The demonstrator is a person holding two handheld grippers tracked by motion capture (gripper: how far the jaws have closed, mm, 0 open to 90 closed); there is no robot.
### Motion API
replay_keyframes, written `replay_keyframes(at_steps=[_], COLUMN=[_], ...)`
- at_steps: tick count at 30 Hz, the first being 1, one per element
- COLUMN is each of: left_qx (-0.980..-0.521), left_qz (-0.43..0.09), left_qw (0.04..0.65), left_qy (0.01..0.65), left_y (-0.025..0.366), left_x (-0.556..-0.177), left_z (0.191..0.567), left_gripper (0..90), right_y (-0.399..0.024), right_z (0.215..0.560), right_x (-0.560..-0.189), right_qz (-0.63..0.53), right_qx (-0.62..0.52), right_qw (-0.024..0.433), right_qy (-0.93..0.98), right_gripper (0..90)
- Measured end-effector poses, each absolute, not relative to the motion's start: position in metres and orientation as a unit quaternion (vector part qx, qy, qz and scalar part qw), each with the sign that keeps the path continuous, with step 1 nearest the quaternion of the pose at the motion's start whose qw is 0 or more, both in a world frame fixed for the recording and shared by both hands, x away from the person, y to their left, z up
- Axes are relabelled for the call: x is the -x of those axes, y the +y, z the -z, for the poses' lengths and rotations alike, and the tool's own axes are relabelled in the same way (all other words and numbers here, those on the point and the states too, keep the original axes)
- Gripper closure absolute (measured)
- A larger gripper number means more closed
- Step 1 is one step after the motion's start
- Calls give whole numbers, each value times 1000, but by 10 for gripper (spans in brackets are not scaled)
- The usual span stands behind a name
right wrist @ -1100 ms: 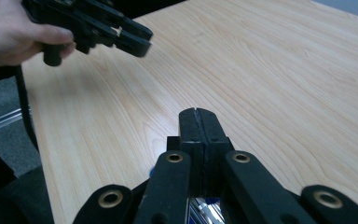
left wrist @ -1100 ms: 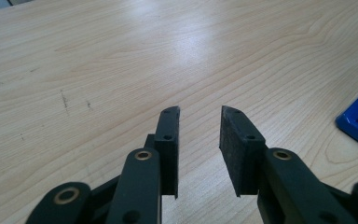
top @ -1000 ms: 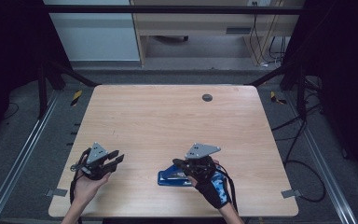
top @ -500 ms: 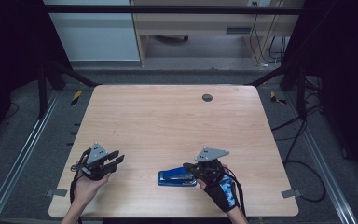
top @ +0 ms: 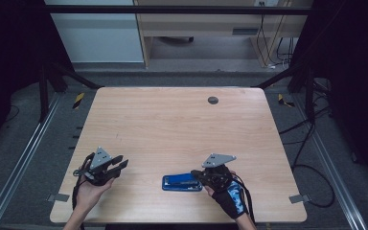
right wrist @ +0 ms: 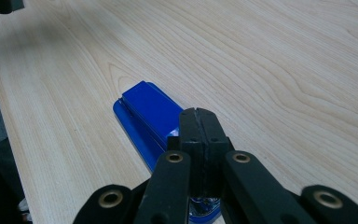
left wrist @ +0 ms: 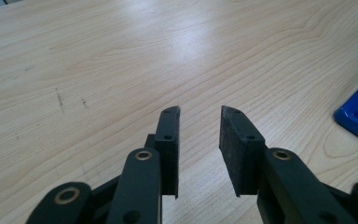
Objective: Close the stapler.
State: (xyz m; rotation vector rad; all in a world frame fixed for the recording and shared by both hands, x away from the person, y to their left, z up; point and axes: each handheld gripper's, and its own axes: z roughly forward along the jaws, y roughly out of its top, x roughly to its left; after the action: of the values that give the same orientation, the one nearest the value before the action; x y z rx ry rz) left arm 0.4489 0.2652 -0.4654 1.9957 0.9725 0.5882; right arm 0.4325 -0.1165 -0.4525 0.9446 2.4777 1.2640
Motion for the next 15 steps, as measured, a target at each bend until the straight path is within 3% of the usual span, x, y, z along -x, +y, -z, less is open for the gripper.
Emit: replay_keyframes(at_steps=[8,15], left_qx=[-794,-796], left_qz=[-233,-232], left_qw=[409,407], left_qy=[386,384], left_y=[265,263], left_x=[-449,-448], left_z=[466,466], left_gripper=[685,685], right_y=[-123,-120], right_z=[454,460], right_x=[-433,-432], right_qz=[-432,-420], right_qx=[-333,-337], right_qw=[93,111], right_qy=[833,835], right_gripper=[900,900])
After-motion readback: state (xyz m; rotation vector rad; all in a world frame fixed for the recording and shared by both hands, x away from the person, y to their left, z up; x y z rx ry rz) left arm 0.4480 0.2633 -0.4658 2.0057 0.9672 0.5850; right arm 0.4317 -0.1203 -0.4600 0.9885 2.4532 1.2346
